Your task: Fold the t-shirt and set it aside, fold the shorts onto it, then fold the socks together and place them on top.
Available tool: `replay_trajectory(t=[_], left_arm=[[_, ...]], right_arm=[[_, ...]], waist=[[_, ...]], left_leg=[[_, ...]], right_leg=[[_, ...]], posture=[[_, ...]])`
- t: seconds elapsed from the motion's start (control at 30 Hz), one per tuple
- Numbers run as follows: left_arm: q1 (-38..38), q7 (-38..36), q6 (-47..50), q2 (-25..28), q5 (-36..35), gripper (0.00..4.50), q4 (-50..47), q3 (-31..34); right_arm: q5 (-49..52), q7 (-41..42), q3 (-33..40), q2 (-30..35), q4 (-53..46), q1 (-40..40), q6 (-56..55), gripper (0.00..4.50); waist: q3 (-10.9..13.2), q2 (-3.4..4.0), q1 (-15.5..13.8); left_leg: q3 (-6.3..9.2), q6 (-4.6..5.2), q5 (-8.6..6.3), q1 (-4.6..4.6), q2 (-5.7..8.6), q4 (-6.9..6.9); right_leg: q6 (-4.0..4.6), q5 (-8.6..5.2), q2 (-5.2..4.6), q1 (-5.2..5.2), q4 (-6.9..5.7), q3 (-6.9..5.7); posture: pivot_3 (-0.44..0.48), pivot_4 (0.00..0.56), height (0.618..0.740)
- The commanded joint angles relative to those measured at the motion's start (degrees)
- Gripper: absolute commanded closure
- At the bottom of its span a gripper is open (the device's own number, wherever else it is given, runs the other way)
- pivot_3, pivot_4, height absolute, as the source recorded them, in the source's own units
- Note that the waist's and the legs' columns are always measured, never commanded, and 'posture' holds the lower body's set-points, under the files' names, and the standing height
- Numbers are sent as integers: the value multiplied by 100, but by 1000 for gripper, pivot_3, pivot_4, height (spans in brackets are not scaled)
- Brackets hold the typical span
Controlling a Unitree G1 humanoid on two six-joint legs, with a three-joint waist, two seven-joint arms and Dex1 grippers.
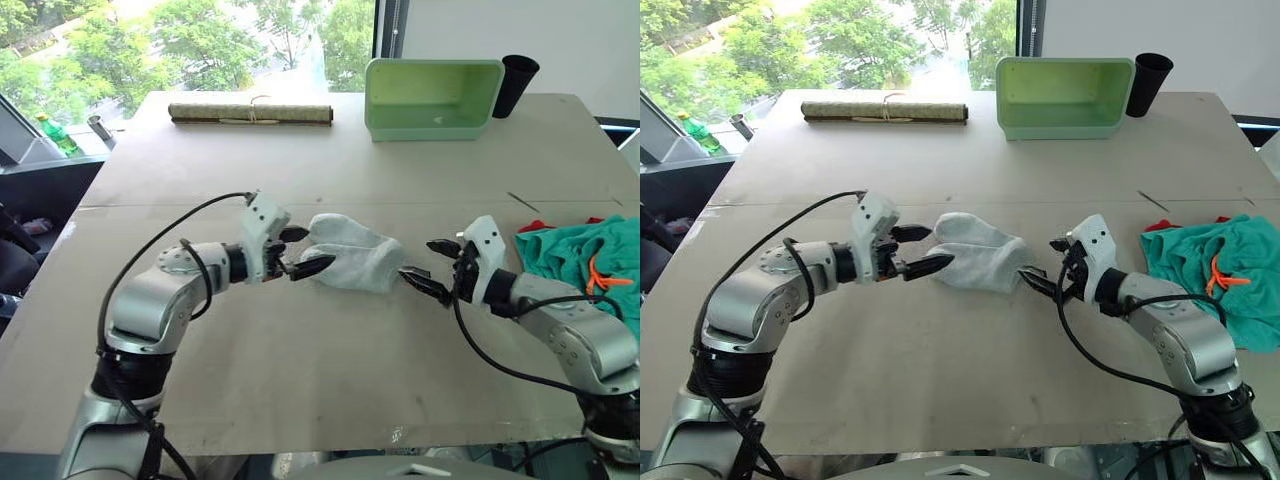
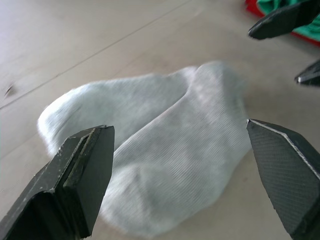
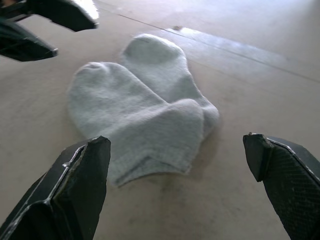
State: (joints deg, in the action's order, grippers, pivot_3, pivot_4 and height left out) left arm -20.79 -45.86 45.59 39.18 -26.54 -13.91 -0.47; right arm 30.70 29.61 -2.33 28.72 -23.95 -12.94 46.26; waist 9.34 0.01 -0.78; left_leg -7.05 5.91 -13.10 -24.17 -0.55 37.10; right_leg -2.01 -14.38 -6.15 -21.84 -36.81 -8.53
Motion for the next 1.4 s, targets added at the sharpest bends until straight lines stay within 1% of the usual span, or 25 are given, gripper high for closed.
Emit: replay_trajectory(t=[0.03, 0.07, 0.1, 0.13, 0.17, 0.2, 0.23, 0.27, 0.33, 0.37, 0.43, 0.57, 0.6, 0.63, 0.7, 0.8, 0.83, 0.87, 0.9, 1.1, 1.17, 1.27, 1.4], left_arm=[[45, -308, -367, 200, 115, 18, 481, 95], [33, -436, -394, 247, 96, 18, 624, 77], [16, -565, -417, 277, 66, 0, 751, 66], [-2, -676, -407, 283, 15, 0, 867, 77], [-46, -740, -379, 278, -8, 0, 1009, 92], [-99, -783, -415, 266, 27, 0, 1149, 82], [-159, -833, -390, 252, 24, 0, 1266, 73], [-221, -886, -359, 237, 15, 0, 1366, 59], [-359, -964, -321, 153, -18, 0, 1580, 35], [-442, -990, -275, 95, -47, 0, 1703, 31], [-629, -1062, -132, -35, -137, 0, 1958, 44], [-841, -1172, -157, -160, 40, 0, 2327, -157], [-879, -1192, -161, -181, 79, 537, 2402, -207], [-907, -1214, -188, -197, 109, 807, 2456, -239], [-944, -1273, -236, -203, 138, 1933, 2522, -266], [-1028, -1337, -137, -232, -17, 3231, 2560, -116], [-1065, -1361, -88, -229, -67, 3594, 2577, -65], [-1093, -1399, -62, -211, -92, 4086, 2594, -38], [-1101, -1434, -56, -186, -97, 4432, 2596, -34], [-1129, -1563, -99, -43, -46, 4432, 2584, -8], [-1215, -1610, -244, 30, -13, 4432, 2585, 43], [-1836, -1640, -287, 116, -87, 4432, 2685, 204], [-2477, -1682, -378, 72, 19, 4432, 3083, 165]], right_arm=[[14, -211, 38, -217, 236, -217, 212, 0], [56, -246, 75, -319, 317, -275, 261, 0], [90, -262, 99, -403, 380, -331, 294, 405], [121, -263, 111, -472, 435, -383, 321, 522], [117, -259, 90, -528, 491, -438, 332, 761], [73, -198, 20, -532, 542, -492, 313, 1339], [48, -118, -48, -520, 580, -537, 317, 1734], [57, -77, -70, -544, 608, -574, 328, 2315], [93, -40, -75, -582, 620, -612, 374, 3142], [89, -40, -74, -592, 614, -620, 385, 3725], [80, -34, -63, -587, 599, -630, 411, 4457], [65, -63, -33, -602, 591, -653, 424, 4457], [64, -74, -28, -607, 577, -663, 434, 4500], [62, -90, -20, -611, 557, -665, 441, 4500], [68, -109, -7, -613, 510, -650, 455, 4500], [92, -155, 40, -618, 423, -590, 469, 4500], [97, -164, 52, -616, 404, -574, 471, 4500], [96, -174, 56, -615, 392, -566, 471, 4500], [93, -181, 56, -614, 383, -557, 469, 4500], [146, -258, 75, -644, 270, -561, 531, 4500], [216, -300, 91, -666, 157, -583, 619, 4500], [383, -414, 175, -675, -95, -646, 907, 4500], [466, -526, 253, -655, -180, -764, 1147, 4500]], waist=[[3, 5, 5], [3, 4, -11], [3, 3, -13], [4, 5, -8], [4, 5, -5], [4, 4, -3], [4, 5, -2], [4, 5, -3], [4, 5, 1], [4, 5, -1], [3, 4, 0], [3, 4, 19], [2, 4, 17], [2, 4, 16], [2, 4, 18], [2, 4, 18], [2, 4, 18], [2, 4, 16], [2, 4, 16], [2, 4, 31], [2, 4, 36], [6, -2, -2], [4, -1, 10]], left_leg=[[-1, 0, 0, 0, 0, -1], [-2, 0, 0, -3, 0, -3], [0, 0, 0, -9, 1, -2], [0, 0, 0, -11, 1, -1], [0, 0, 0, -15, 1, -2], [0, 0, 0, -16, 1, -2], [0, 0, 0, -16, 1, -1], [0, 0, 0, -18, 1, -1], [0, 0, 0, -19, 1, -1], [0, 0, 0, -22, 1, -1], [0, 0, 1, -27, 1, 1], [-2, 3, 3, -41, 2, 6], [-2, 9, 7, -41, 2, 7], [-2, 14, 11, -40, 2, 7], [-2, 10, 10, -40, 2, 6], [-2, 1, 5, -40, 2, 7], [-2, 1, 5, -40, 2, 7], [-1, 1, 5, -41, 2, 7], [-1, 1, 5, -42, 2, 7], [0, 1, 5, -43, 1, 9], [0, 3, 6, -43, 1, 8], [1, 1, 5, -46, 1, 10], [11, -3, 6, -54, 2, 21]], right_leg=[[0, 0, 0, -2, 0, 0], [0, 0, 0, -6, 0, 0], [0, 0, 0, -7, 0, -1], [0, 0, 0, -8, 1, -2], [-1, 1, 0, -11, 2, -2], [-1, 1, 0, -14, 2, -2], [-1, 1, 0, -14, 2, -2], [-1, 1, 0, -16, 2, -2], [-2, 0, 1, -18, 2, -3], [-2, 1, 1, -21, 1, -3], [-2, 1, 1, -24, 0, -3], [-2, 2, 5, -31, -4, -3], [-2, 2, 6, -31, -4, -3], [-2, 2, 7, -31, -5, -4], [-2, 2, 7, -31, -6, -3], [-2, 2, 7, -32, -5, -3], [-2, 2, 7, -32, -5, -3], [-2, 2, 7, -32, -5, -3], [-2, 2, 7, -32, -6, -3], [-2, 2, 7, -33, -6, -3], [-2, 2, 7, -34, -6, -3], [-2, 2, 6, -34, -6, -4], [-3, 3, 6, -38, -6, -11]], posture=[[0, 150, 740], [0, 150, 740], [0, 150, 740], [0, 150, 740], [0, 150, 740], [0, 150, 740], [0, 150, 740], [0, 150, 740], [0, 150, 740], [0, 150, 740], [0, 150, 740], [0, 150, 740], [0, 150, 740], [0, 150, 740], [0, 150, 740], [0, 150, 740], [0, 150, 740], [0, 150, 740], [0, 150, 740], [0, 150, 740], [0, 150, 740], [0, 150, 740], [0, 150, 740]])
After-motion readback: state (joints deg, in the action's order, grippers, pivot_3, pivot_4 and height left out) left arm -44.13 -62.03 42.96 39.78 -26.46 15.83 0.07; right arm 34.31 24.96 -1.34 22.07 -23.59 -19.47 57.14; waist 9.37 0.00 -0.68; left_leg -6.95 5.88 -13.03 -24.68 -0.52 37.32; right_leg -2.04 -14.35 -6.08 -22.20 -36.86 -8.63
